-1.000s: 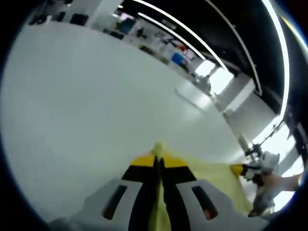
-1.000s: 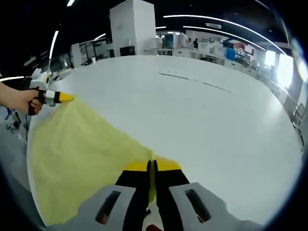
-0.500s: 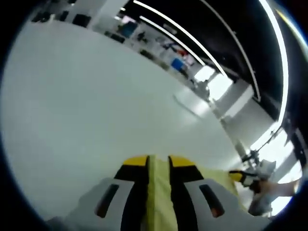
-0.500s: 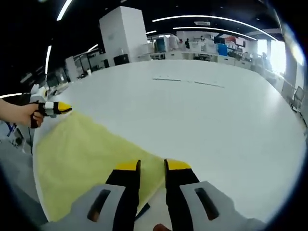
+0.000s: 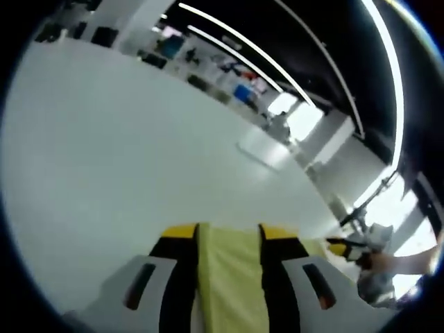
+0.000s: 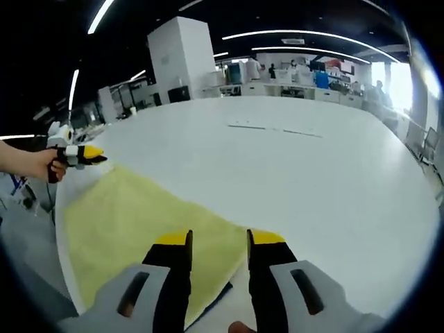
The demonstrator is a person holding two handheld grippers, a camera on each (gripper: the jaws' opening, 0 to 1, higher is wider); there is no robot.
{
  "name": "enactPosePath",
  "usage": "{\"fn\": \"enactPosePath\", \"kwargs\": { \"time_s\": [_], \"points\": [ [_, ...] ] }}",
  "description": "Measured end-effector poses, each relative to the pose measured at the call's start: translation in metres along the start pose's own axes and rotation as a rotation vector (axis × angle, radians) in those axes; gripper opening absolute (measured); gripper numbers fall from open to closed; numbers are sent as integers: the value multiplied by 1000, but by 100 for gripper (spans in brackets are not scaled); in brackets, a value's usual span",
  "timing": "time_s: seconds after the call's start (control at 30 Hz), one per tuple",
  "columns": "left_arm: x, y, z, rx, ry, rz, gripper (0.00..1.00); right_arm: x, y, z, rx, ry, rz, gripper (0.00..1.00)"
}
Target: Fold the garment on the visible template until the final outline fits inside the template.
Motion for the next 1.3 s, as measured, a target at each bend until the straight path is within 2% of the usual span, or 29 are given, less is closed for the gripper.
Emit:
{"fn": "enactPosePath", "kwargs": {
  "time_s": [0.17, 0.33, 0.4, 0.63, 0.73, 1.3],
  "points": [
    [7, 8, 8, -55, 1, -43, 53, 6, 3, -2, -7, -1, -5, 42],
    [15, 15, 19, -108, 19, -73, 60, 15, 5, -3, -12, -1, 4, 47],
    [16, 16, 16, -116, 23, -84, 63, 19, 5, -5, -14, 0, 11, 48],
    [31, 22, 37, -165, 53, -87, 65, 35, 8, -13, -34, 8, 28, 49],
    [37, 26, 43, -162, 64, -83, 66, 42, 11, -19, -37, 7, 25, 49],
    [69, 58, 48, -135, 81, -103, 64, 76, 39, -43, -94, 10, 25, 48]
  ]
}}
Point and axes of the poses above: the point that each gripper's makers call its tool centre point, and the gripper's own axes: x roughly backward along the fingers, z roughly to its right, y roughly out of its underside, the point moved 3 cm from there along x, roughly backward along the fingers, and after that the axes turned 9 degrees about -z, right-handed, at the moved point
